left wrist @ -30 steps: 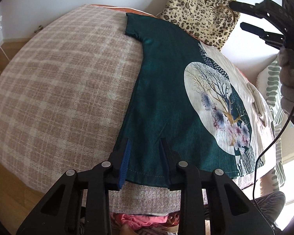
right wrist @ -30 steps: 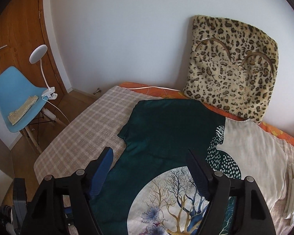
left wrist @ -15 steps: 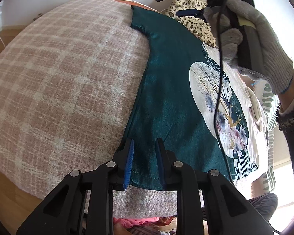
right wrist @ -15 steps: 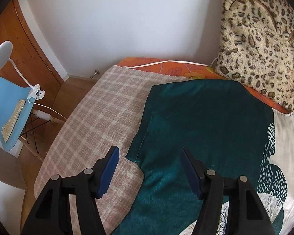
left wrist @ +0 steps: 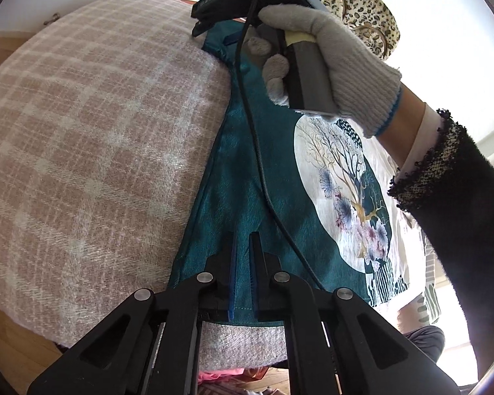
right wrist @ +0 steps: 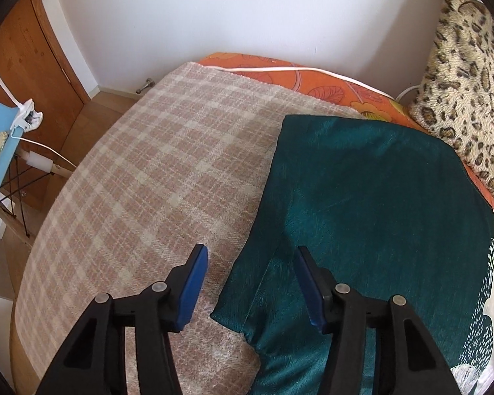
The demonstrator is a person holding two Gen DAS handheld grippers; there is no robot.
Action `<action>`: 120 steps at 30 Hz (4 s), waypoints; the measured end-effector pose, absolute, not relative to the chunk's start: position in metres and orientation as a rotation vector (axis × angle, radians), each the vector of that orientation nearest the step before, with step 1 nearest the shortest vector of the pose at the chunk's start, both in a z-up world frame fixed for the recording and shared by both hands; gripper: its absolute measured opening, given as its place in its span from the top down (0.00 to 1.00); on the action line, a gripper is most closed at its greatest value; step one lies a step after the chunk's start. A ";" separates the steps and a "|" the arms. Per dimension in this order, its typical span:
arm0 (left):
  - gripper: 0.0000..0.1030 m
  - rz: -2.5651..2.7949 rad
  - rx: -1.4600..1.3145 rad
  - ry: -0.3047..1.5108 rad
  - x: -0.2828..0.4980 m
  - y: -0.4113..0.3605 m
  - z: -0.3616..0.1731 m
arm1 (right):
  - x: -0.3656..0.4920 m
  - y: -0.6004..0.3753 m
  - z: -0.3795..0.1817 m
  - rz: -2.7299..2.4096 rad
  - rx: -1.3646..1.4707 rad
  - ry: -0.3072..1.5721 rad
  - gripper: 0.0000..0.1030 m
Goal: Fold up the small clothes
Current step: 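Close the left tool on the green hem while the right tool grips the green shoulder, then fold the green side panel over toward the shirt's middle with both tools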
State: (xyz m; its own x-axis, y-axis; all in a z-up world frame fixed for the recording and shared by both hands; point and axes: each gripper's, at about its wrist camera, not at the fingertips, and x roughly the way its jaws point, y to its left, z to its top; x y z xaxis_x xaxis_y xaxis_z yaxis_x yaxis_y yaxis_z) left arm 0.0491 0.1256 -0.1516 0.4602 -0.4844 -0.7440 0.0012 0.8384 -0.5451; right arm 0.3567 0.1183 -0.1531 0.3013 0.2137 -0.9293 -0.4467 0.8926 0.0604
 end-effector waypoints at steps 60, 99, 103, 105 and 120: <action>0.98 -0.544 -0.035 1.092 0.031 -0.032 -0.151 | 0.367 -0.114 -0.078 0.264 -0.159 0.962 0.56; 0.92 -0.601 -0.093 1.063 0.016 -0.020 -0.124 | 0.375 -0.179 -0.125 0.295 0.134 1.172 0.35; 0.74 -0.523 -0.009 1.007 0.003 -0.012 -0.121 | 0.361 -0.169 -0.136 0.288 0.079 1.209 0.36; 0.65 -0.494 0.025 0.968 0.000 -0.006 -0.119 | 0.360 -0.170 -0.138 0.274 0.082 1.210 0.38; 0.64 -0.526 0.276 0.964 0.009 -0.055 -0.150 | 0.377 -0.168 -0.136 0.232 0.107 1.190 0.42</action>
